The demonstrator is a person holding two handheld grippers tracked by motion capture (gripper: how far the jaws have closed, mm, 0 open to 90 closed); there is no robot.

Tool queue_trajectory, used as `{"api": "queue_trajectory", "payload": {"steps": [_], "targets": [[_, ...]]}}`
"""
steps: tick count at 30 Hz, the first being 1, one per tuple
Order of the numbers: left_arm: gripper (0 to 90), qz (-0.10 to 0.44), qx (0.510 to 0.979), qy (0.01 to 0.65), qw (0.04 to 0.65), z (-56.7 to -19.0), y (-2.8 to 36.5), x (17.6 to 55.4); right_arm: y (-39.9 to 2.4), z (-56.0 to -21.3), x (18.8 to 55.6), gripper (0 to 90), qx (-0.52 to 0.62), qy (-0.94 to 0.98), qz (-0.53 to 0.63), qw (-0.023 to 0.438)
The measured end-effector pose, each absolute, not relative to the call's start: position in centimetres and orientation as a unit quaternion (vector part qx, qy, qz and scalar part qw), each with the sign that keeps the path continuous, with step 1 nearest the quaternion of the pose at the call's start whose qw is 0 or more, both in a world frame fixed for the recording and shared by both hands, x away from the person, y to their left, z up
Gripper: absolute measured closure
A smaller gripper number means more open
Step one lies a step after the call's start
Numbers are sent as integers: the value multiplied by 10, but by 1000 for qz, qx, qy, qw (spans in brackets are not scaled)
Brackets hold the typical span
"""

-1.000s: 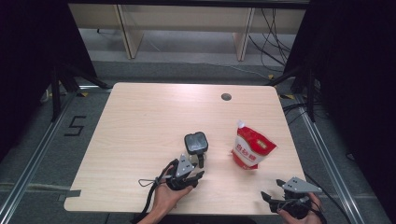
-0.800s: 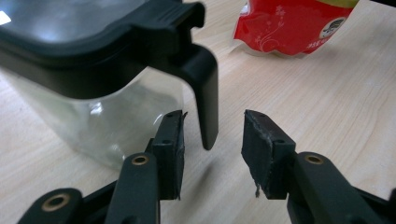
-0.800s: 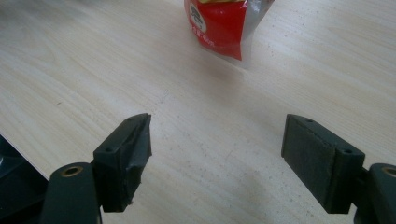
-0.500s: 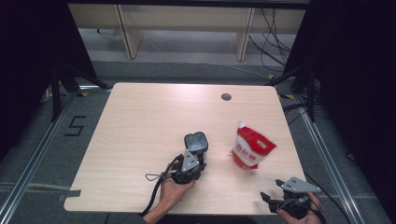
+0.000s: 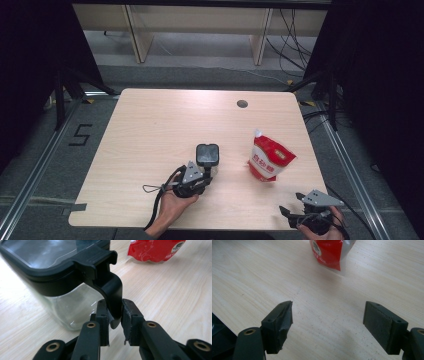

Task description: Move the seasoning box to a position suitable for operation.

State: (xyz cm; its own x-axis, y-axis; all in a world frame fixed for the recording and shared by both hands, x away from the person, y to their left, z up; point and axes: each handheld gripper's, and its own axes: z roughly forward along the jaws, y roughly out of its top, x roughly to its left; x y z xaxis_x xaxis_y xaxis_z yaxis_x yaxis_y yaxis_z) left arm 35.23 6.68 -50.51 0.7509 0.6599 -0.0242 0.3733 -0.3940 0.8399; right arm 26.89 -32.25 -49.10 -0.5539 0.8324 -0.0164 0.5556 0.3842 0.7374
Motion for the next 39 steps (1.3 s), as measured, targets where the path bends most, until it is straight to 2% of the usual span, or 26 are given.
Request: {"api": "queue_trajectory", "payload": {"steps": [5,9,12,14,21,24,34,39], "targets": [[740,159,822,316,447,-505,81,352,-323,-491,270,246,425,811,347,202],[731,168,818,324,446,-505,97,351,-320,-492,268,246,440,805,352,186],[723,177,816,329,440,-503,106,351,-322,-492,270,247,425,810,350,202],[718,185,812,337,438,-502,111,352,-320,-492,268,246,441,804,352,185],[679,200,802,357,436,-500,113,353,-322,-492,269,246,426,809,352,199],[633,227,813,340,414,-498,111,356,-319,-492,268,248,430,808,353,194],[673,225,803,364,415,-498,113,364,-319,-492,269,249,423,812,350,197],[712,243,805,360,404,-501,107,371,-319,-492,270,250,412,817,348,203]]}}
